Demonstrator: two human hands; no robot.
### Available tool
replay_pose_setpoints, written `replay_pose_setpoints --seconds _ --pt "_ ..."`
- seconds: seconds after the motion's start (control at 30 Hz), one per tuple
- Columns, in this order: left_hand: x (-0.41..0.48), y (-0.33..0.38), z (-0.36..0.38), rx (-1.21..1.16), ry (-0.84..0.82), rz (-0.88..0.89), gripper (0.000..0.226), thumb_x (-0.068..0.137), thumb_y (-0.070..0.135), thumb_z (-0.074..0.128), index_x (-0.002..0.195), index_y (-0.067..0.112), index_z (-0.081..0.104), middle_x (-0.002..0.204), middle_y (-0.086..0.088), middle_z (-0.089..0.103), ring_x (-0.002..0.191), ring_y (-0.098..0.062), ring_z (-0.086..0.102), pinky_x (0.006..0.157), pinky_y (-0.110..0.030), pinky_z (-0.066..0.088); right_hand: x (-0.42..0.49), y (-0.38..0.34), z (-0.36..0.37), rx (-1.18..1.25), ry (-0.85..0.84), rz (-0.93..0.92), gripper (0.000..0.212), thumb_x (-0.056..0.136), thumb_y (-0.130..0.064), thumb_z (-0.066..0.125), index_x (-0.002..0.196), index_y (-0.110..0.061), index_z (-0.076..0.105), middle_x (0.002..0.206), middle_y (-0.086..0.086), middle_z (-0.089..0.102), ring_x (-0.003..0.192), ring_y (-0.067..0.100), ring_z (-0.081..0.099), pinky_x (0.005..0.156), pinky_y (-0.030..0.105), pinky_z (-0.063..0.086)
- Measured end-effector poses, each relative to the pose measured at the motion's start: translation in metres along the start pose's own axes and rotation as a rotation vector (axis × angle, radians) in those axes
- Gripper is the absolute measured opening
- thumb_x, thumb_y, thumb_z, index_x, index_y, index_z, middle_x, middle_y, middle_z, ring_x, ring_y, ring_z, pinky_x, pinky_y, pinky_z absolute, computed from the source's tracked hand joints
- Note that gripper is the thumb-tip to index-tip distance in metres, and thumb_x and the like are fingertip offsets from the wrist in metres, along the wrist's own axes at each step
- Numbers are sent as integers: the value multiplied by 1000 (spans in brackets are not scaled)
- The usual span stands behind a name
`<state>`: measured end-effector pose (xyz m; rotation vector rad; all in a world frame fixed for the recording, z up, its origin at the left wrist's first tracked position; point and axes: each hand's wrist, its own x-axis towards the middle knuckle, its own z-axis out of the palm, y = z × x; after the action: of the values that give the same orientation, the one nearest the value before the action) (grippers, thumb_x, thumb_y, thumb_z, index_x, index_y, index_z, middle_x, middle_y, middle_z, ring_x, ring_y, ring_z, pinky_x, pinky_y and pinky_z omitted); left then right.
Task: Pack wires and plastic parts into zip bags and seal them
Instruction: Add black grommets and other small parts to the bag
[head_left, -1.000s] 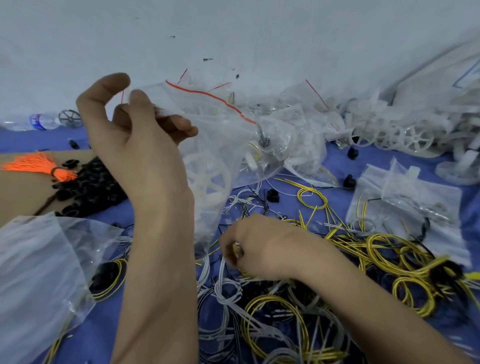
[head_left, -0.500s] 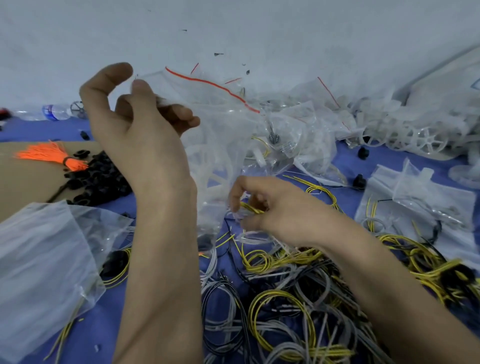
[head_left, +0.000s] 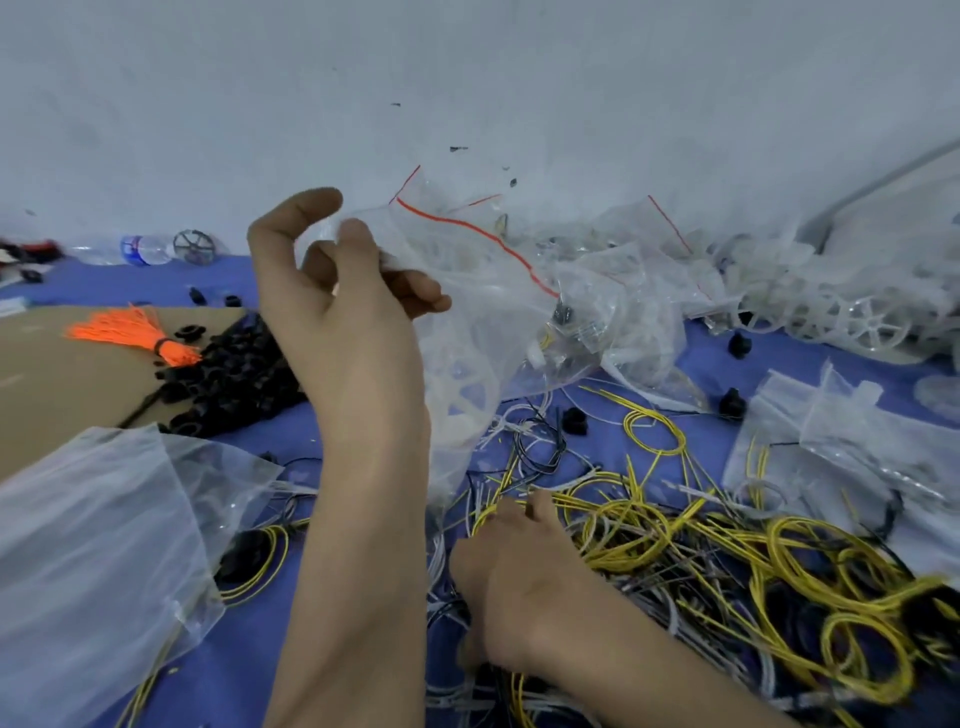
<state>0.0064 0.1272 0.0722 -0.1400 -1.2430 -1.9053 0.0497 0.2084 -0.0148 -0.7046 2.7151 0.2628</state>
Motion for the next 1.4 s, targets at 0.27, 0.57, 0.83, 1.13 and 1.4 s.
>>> replay_pose_setpoints --seconds 0.27,0.57,0.83,1.13,1.4 --pt "-8 8 8 -18 17 -24 19 96 1 43 96 18 51 64 3 45 40 -10 50 48 -20 45 -3 4 -7 214 5 -42 43 86 -35 61 63 -13 33 79 8 42 112 33 39 101 47 25" --pt "-6 9 7 -25 13 -51 20 96 2 43 94 20 52 56 9 47 40 -10 50 49 -19 45 -37 93 -39 859 283 -42 25 83 -20 64 104 -28 55 74 -13 55 56 -3 48 56 18 36" --pt "-10 6 12 69 -122 -70 24 95 3 45 88 23 56 55 5 45 37 -11 47 45 -20 42 -59 140 -45 1028 358 40 38 87 -23 65 121 -35 53 122 -4 62 118 11 54 90 26 44" --pt "-24 6 23 210 -304 -24 19 94 1 48 92 18 58 48 6 42 31 -5 35 37 -13 31 -74 169 -43 682 672 250 24 94 -13 52 71 -20 53 70 2 56 61 21 51 57 26 38" --pt "-30 10 26 333 -478 -18 22 93 15 53 93 31 68 55 -3 38 46 -11 35 48 -22 35 -87 189 -49 1650 1188 -371 17 77 -35 65 82 -22 75 79 -8 71 80 6 66 76 18 52"
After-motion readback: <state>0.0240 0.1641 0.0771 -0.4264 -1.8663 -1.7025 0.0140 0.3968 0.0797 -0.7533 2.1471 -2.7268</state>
